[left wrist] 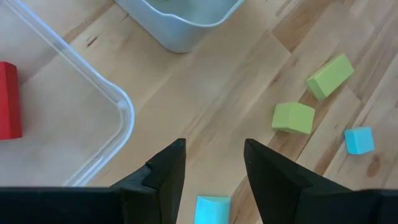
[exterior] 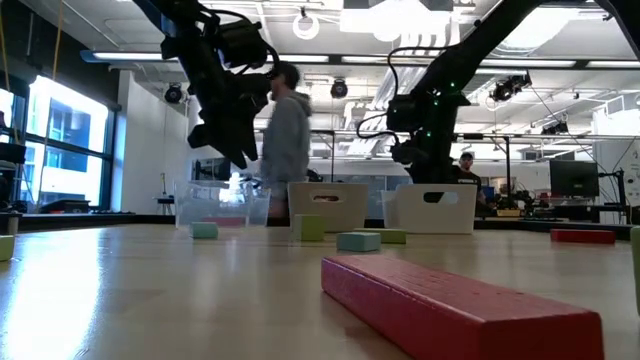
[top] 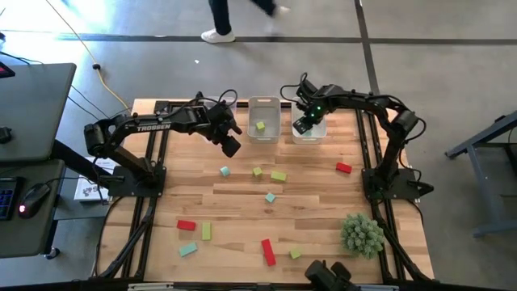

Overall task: Sort & place blocks by color
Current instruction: Put the blue block into the white bin, then put the green block into the gray bin

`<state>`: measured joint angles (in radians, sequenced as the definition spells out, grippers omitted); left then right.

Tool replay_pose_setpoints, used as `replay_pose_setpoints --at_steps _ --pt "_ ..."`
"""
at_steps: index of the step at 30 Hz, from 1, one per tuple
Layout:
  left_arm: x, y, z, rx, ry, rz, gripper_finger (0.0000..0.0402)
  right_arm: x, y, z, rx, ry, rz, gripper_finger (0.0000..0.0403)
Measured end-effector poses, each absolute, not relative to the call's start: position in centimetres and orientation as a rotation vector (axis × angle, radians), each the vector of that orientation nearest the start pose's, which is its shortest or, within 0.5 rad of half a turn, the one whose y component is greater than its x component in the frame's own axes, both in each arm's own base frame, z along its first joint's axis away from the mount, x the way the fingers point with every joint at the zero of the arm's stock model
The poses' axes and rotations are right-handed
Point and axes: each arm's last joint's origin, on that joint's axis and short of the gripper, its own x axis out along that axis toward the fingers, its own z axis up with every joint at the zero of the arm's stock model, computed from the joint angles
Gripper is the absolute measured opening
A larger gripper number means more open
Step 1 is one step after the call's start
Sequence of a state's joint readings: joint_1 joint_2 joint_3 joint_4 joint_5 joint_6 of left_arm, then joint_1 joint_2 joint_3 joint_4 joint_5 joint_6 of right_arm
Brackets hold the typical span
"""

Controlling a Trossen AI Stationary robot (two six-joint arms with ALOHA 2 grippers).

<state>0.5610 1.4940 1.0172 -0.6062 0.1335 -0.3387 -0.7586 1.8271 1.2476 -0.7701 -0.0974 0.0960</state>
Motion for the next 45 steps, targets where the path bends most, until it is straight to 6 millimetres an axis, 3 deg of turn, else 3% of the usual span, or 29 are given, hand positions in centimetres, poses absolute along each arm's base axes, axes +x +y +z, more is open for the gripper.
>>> replay_pose_setpoints --at_steps 6,10,18,26,35,45 --pt "24.8 14.8 22.2 -0.683 0.975 0.545 0.0154 25.2 -23.7 18.1 0.624 1.239 -0.649 0.0195" --pt "24.7 14.1 22.1 -0.683 1.021 0.53 0.0154 25.2 -23.7 18.1 0.627 1.237 -0.65 0.0225" --pt "24.6 11.7 22.2 -0.67 1.133 0.489 0.0154 25.4 -23.6 18.1 0.67 1.216 -0.607 0.0211" --pt "23.8 8.8 23.7 -0.685 1.17 0.486 0.0154 25.2 -23.4 18.5 0.688 1.212 -0.6 0.0204" --pt "22.8 5.7 24.7 -0.755 1.215 0.574 0.0154 24.4 -22.5 22.0 0.686 1.109 -0.639 0.0204" --pt "22.8 1.9 24.7 -0.891 1.25 0.658 0.0154 24.2 -19.5 26.3 0.659 0.98 -0.633 0.0204"
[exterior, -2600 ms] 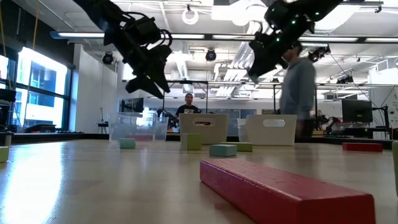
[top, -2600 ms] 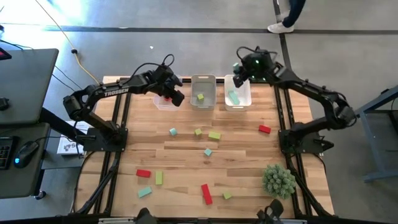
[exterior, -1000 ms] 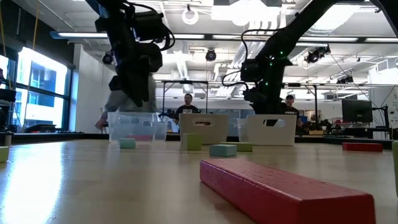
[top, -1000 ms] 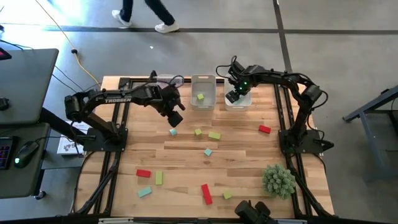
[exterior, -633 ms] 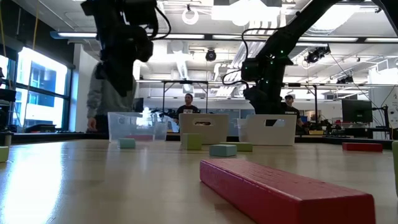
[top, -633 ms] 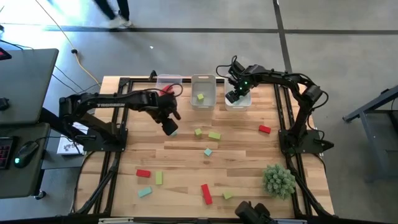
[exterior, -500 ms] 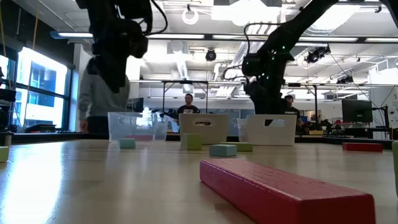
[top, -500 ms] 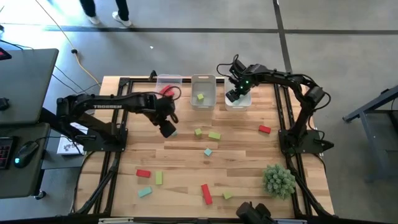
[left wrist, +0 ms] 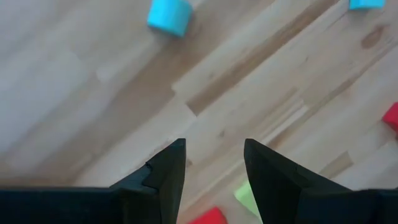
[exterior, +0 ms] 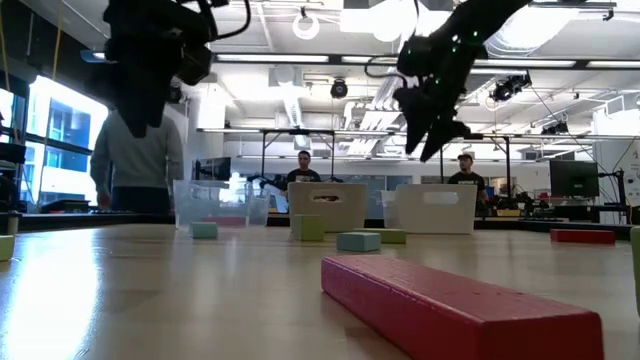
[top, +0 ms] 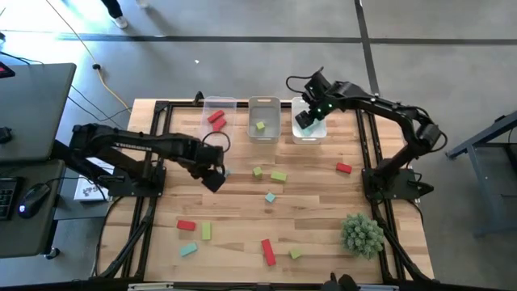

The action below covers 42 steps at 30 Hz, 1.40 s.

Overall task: Sort & place blocks by color
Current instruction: Put the green block into the gray bin

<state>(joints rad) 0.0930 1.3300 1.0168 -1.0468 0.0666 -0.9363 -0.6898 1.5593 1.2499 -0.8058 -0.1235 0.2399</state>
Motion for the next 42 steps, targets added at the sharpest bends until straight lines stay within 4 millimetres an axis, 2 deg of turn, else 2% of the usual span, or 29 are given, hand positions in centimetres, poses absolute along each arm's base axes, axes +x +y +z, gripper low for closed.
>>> replay_pose_setpoints --at_steps 8,16,26,33,42 --pt "22.8 -1.4 24.7 -1.042 1.235 0.752 0.0154 24.7 -16.6 28.1 0.657 0.944 -0.623 0.0204" --pt "22.3 -4.6 24.5 -1.077 1.258 0.774 0.0154 25.8 -13.5 27.9 0.601 1.039 -0.616 0.0204" --pt "21.6 -7.4 24.3 -1.098 1.248 0.815 0.0155 27.0 -9.5 27.7 0.565 1.105 -0.571 0.0204" --pt "21.0 -9.1 24.3 -1.147 1.228 0.86 0.0155 27.6 -7.7 27.7 0.536 1.117 -0.522 0.0204" --pt "20.2 -10.8 24.3 -1.331 1.128 1.024 0.0155 27.8 -6.4 27.6 0.477 1.132 -0.521 0.0204"
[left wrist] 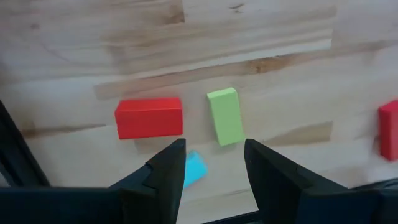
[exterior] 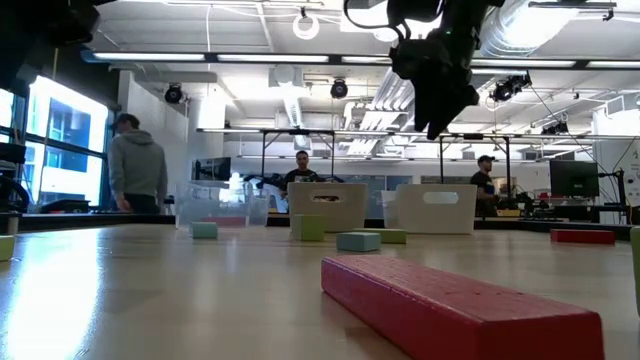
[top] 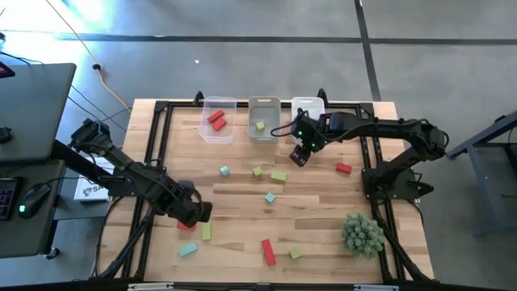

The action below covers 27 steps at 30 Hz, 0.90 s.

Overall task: Sort & place blocks by color
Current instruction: Put the green block into the gray bin

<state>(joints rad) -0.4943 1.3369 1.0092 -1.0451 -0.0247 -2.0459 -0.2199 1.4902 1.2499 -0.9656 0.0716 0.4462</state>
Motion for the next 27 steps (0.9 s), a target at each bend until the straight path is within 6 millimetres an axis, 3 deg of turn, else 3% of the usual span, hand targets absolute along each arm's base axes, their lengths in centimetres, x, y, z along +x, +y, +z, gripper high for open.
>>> replay_pose_setpoints --at_steps 10,21,27 --pt "20.0 -12.4 24.4 -1.474 0.98 1.085 0.0155 27.3 -6.1 27.4 0.437 1.204 -0.485 0.0204" --pt "21.5 -13.8 21.3 -1.389 0.99 1.179 0.0155 27.3 -6.1 27.4 0.403 1.215 -0.461 0.0204" --pt "23.1 -14.6 20.4 -1.463 0.987 1.095 0.016 27.3 -6.1 27.4 0.381 1.222 -0.445 0.0204"
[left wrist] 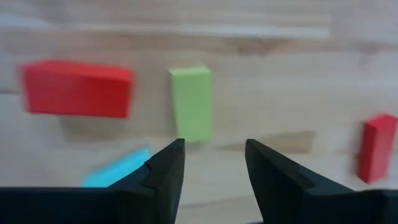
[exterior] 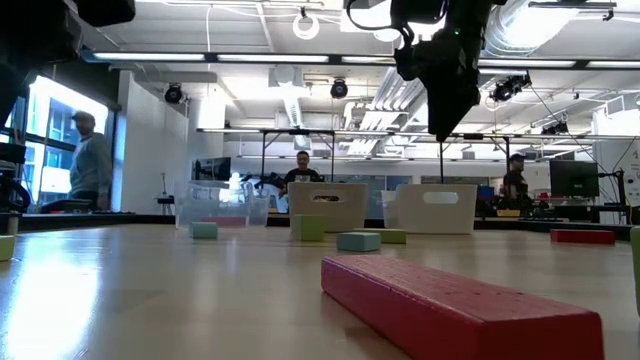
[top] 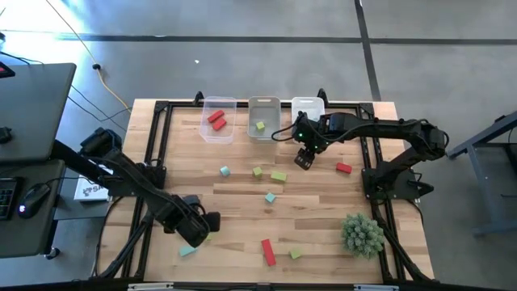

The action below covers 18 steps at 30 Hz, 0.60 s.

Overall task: Sort & place blocks by color
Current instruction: Put the green block into the gray bin

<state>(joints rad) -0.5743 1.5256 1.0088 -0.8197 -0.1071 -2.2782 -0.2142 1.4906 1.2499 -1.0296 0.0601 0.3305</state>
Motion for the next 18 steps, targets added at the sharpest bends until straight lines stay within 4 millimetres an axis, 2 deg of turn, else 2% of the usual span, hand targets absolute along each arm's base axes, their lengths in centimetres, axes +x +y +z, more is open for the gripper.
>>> replay_pose_setpoints --at_steps 10,18 --pt "24.8 -14.4 17.6 -1.456 1.069 1.194 0.0211 27.2 -6.1 27.4 0.353 1.234 -0.425 0.0204" --pt "26.0 -14.1 15.6 -1.469 1.077 1.237 0.0212 27.2 -6.1 27.4 0.344 1.236 -0.418 0.0204"
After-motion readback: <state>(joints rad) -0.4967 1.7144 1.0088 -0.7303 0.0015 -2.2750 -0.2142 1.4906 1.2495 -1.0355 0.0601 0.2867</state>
